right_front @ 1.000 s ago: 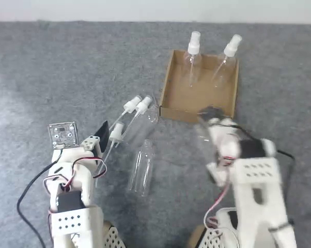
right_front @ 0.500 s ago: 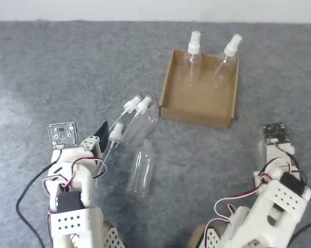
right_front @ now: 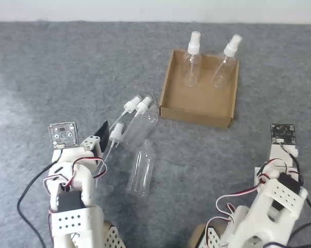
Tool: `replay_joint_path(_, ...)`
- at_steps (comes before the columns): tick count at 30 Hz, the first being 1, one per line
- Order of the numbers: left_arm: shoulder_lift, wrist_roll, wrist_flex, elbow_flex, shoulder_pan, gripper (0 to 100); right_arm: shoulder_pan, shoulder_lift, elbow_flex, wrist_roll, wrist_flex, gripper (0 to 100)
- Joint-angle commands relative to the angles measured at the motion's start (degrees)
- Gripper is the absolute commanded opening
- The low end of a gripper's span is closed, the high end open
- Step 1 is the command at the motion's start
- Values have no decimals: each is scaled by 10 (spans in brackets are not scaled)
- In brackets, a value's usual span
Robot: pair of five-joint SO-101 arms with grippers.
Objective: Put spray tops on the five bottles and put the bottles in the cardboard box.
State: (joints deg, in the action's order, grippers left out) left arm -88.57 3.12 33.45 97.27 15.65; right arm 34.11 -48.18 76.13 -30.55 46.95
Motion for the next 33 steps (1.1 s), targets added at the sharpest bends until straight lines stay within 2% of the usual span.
replay_joint_path(1,0,-5,-13,-4,-3,298,4,1,-11,6,7,394)
replay_joint_path(4,0,-5,-13,-4,-3,298,2,-20,-42,9,8,354)
replay_joint_path(10,0,-5,-13,-4,-3,298,1,-151,-52,10,12,130)
replay_joint_path(13,0,-5,-13,-4,-3,298,1,-240,-12,10,13,64)
replay_joint_path(19,0,-5,-13,-4,-2,298,-2,-443,109,5,56,99)
replay_joint_path(23,-1,-5,-13,-4,0,298,-1,-571,155,4,142,102)
replay_joint_path(28,-1,-4,-14,-4,-3,298,0,-538,161,6,200,98)
replay_joint_path(33,-1,-4,-15,-4,-4,298,73,-560,202,5,226,102)
